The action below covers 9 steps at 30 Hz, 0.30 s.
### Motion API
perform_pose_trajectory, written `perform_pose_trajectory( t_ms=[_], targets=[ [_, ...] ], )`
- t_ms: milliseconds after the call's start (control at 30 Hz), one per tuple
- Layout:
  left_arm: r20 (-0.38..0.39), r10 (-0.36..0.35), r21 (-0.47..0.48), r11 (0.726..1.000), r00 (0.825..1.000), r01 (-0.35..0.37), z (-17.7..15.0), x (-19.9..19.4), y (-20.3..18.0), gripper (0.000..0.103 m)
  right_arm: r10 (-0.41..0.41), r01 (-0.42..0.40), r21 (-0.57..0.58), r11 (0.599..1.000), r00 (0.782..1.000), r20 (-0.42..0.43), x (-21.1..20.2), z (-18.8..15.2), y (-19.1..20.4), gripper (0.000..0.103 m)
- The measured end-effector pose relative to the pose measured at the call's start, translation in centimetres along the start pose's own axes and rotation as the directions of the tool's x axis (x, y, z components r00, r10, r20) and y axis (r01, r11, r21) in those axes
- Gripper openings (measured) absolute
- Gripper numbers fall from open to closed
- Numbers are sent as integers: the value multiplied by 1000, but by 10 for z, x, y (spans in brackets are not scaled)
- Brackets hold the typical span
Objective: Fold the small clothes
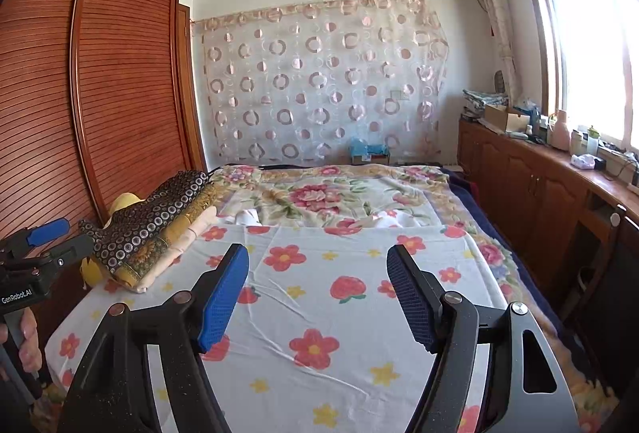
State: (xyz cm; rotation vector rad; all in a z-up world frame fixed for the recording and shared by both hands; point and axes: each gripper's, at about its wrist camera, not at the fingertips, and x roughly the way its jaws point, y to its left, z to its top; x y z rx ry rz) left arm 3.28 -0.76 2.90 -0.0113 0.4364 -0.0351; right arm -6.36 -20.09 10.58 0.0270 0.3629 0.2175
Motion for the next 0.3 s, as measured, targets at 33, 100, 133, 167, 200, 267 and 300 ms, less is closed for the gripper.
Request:
perform_pose_trajectory(
  t_ms=[33,100,133,167,200,267,300],
  targets=[
    [0,0,0,1000,1000,0,0,0,0,87,-1,1,0,1000,1000,0,0,0,0,74],
    [1,1,0,1000,1000,-1,1,0,0,87,0,0,1,1000,1000,1,0,0,0,74],
    [1,1,1,1000,1000,-1,1,0,0,87,-1,1,1,1000,1000,2,0,-1,0,74],
    [1,1,0,1000,1000,-1,1,0,0,87,-1,1,1,1000,1000,2,0,-1,1,74],
    [2,1,1,1000,1000,-1,1,0,0,87,-1,1,1,1000,1000,1,0,-1,1,74],
    [1,2,2,1000,1000,-2,0,0,1,87,-2,2,0,1000,1000,2,0,-1,1,74],
    [1,2,1,1000,1000,-2,0,0,1,87,-1,1,1,1000,1000,2,0,-1,1,74]
  ],
)
